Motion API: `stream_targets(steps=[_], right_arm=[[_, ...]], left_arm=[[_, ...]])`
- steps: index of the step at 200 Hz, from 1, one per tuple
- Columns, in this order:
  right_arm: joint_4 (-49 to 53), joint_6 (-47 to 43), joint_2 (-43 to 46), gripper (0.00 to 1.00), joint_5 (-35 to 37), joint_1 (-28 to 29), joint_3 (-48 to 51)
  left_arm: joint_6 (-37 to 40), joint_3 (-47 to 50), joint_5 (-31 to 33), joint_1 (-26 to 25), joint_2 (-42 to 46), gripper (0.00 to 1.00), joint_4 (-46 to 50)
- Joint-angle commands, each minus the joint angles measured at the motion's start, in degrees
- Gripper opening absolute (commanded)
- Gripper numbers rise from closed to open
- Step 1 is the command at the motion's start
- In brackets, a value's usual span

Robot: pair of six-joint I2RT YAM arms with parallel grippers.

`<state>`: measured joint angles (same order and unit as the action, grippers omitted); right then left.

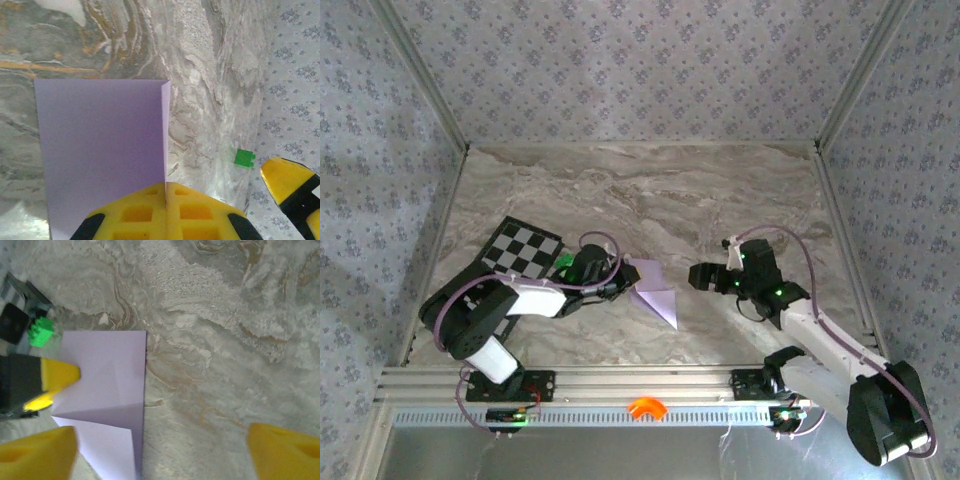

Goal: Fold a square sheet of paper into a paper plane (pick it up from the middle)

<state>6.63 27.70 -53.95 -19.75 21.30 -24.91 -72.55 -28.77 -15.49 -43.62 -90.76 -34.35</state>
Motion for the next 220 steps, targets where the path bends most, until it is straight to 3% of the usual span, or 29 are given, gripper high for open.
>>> stream_targets(steps=[1, 72, 220], right_arm=[[-0.54, 2.66, 1.34, 1.00, -2.21, -1.51, 0.59], [-1.26, 0.88, 0.19, 1.00, -8.19, -3.31, 1.31], [-1.46, -3.68, 3.09, 0.92, -3.60, 4.20, 4.41]], left_arm=[[0.00, 0.12, 1.34, -0.28, 2.03, 0.06, 0.77], [4.31, -2.16, -6.15, 2.21, 1.84, 0.15, 4.34], [7.62, -4.37, -12.27, 4.76, 0.34, 0.21, 7.34]])
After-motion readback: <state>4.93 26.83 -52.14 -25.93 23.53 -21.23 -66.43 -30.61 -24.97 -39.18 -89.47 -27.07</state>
